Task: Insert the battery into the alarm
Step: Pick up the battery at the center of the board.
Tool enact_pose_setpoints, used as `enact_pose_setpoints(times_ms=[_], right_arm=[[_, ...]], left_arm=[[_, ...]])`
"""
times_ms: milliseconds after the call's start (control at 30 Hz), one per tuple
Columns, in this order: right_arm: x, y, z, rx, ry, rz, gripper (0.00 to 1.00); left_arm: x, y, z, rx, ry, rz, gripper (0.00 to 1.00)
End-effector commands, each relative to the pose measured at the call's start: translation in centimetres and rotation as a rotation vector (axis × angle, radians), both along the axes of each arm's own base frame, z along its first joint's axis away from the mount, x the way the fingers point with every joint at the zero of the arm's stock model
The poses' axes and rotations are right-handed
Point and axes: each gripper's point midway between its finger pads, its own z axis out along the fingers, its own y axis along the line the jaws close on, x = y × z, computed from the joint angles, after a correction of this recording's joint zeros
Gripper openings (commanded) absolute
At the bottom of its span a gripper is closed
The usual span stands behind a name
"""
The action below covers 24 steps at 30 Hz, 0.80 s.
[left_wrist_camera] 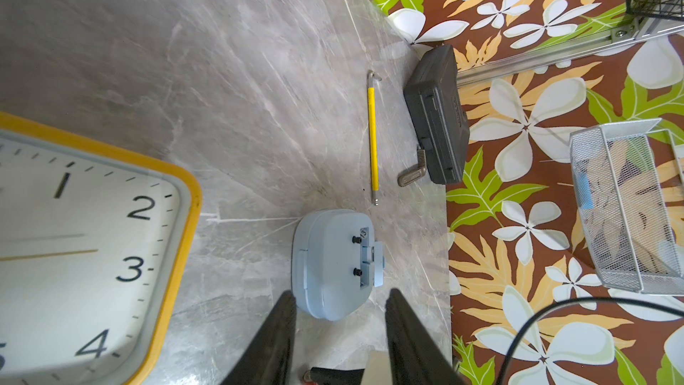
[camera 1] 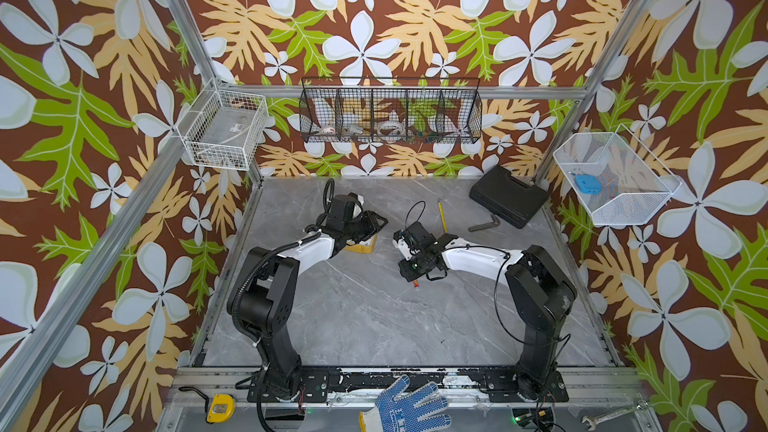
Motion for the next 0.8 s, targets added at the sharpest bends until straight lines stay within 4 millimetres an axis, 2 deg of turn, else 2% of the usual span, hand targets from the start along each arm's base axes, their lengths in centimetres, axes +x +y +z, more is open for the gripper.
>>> enact_pose_setpoints(times_ms=[0,433,767], right_arm=[[-0.3,-1.2,-0.3,-0.043,0.004,-0.059,0.38],[-0.7,-1.7,0.6,-0.040,-0.042,-0.108,0.44],[-2.2,-2.7,-0.8,-0.070,0.003,-0.124,0.42]], left_arm=[[-0.2,0.1,0.1,0.004,-0.012,-0.001,0.42],[-0.5,0.1,-0.7,-0.005,0.009,-0.001,0.42],[-0.6,0.1,-1.1,-0.010,0.019,-0.002,0.42]])
